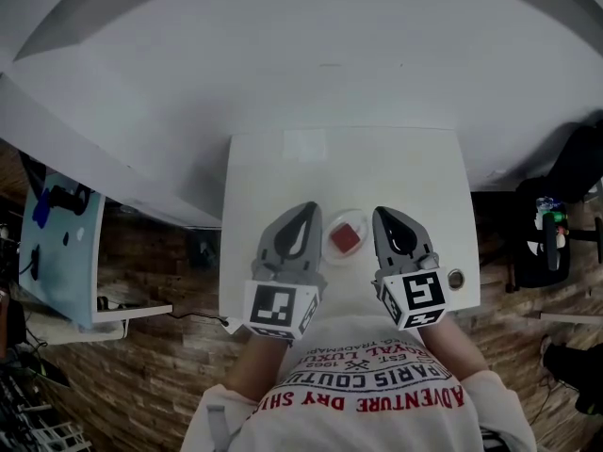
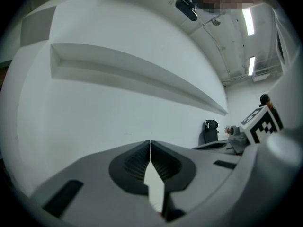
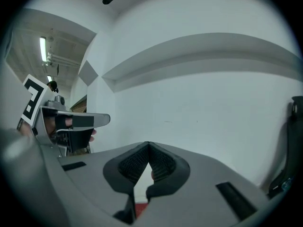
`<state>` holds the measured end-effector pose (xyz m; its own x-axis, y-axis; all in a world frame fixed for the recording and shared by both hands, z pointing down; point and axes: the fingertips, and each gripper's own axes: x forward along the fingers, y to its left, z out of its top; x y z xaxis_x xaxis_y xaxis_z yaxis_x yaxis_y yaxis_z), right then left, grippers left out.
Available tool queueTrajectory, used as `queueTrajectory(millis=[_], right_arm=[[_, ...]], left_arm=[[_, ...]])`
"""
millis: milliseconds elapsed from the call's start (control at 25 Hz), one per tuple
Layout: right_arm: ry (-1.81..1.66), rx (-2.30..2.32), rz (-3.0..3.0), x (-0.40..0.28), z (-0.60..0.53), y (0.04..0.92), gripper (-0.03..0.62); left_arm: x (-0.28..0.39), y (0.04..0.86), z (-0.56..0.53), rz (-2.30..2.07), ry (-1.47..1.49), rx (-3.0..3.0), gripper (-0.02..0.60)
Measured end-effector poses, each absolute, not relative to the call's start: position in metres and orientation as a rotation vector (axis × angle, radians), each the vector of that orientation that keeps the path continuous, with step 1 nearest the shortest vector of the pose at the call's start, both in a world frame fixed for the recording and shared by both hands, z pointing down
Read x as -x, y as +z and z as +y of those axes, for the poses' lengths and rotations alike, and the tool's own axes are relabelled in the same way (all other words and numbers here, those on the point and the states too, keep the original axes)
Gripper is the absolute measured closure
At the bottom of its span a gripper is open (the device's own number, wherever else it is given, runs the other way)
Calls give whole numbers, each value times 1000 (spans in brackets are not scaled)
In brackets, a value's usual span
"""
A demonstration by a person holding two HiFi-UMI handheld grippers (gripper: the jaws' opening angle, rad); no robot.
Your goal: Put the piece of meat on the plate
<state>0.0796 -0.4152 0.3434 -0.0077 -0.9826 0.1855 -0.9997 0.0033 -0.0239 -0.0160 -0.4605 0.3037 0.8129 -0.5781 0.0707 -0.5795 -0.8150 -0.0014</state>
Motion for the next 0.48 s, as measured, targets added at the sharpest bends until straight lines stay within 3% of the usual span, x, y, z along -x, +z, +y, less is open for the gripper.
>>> queueTrajectory(millis=[480], right_arm=[[215, -2072, -2131, -68, -415, 350, 582]], left_arm=[[18, 316, -459, -922, 144, -2947, 574]])
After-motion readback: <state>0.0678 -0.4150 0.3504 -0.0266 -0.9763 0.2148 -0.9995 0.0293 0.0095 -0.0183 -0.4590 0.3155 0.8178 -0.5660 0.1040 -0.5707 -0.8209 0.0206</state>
